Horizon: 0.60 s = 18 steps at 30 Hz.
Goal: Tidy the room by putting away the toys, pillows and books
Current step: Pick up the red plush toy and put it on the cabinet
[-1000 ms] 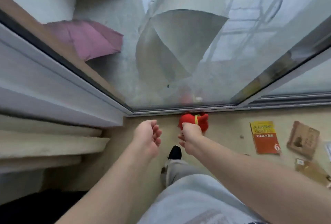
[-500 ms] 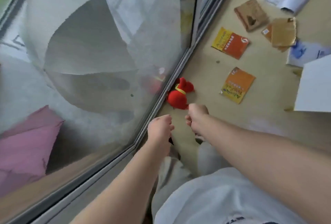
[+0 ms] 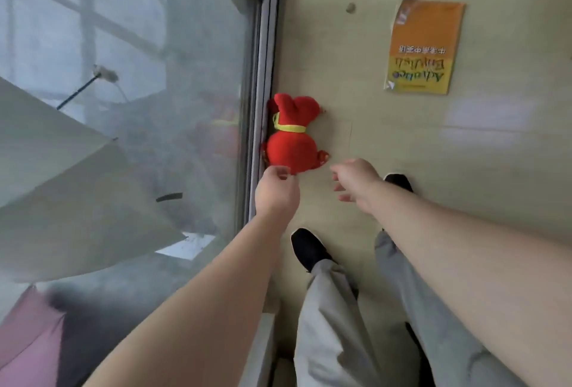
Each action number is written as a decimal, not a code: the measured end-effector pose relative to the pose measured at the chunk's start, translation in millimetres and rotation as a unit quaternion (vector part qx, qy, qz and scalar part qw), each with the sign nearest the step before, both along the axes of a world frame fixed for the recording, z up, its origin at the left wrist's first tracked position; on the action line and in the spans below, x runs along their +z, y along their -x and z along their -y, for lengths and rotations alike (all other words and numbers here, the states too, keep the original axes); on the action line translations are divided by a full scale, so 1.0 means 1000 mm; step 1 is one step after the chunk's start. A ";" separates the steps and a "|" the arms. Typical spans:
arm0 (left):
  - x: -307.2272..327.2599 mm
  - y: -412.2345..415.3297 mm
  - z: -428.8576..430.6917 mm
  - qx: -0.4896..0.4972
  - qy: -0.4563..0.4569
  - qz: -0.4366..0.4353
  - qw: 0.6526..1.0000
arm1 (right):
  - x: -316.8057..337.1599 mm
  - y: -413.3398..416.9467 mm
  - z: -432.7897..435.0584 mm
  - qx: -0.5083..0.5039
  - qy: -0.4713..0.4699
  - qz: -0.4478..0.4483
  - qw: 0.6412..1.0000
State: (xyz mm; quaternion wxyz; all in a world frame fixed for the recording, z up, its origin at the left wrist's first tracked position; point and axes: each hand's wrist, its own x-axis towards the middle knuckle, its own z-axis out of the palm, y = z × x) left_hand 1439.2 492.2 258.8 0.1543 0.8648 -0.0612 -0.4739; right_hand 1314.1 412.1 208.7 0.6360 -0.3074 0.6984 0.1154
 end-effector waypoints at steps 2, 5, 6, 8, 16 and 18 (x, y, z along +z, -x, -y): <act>-0.061 -0.014 0.017 -0.033 0.009 0.028 0.999 | -0.058 -0.008 0.003 0.014 -0.008 0.005 1.000; -0.150 -0.030 0.034 -0.051 0.013 0.057 0.997 | -0.139 -0.017 0.001 0.033 -0.008 0.010 0.999; -0.173 -0.035 0.034 -0.056 0.010 0.068 0.996 | -0.159 -0.020 0.000 0.037 -0.007 0.012 0.999; -0.220 -0.041 0.030 -0.083 0.009 0.085 0.993 | -0.201 -0.029 -0.003 0.042 -0.005 0.018 0.999; -0.303 -0.052 0.021 -0.018 0.032 0.092 0.995 | -0.275 -0.054 -0.017 -0.042 -0.003 0.091 0.995; -0.301 -0.049 0.016 -0.011 0.022 0.074 0.997 | -0.271 -0.051 -0.019 -0.060 -0.006 0.088 0.994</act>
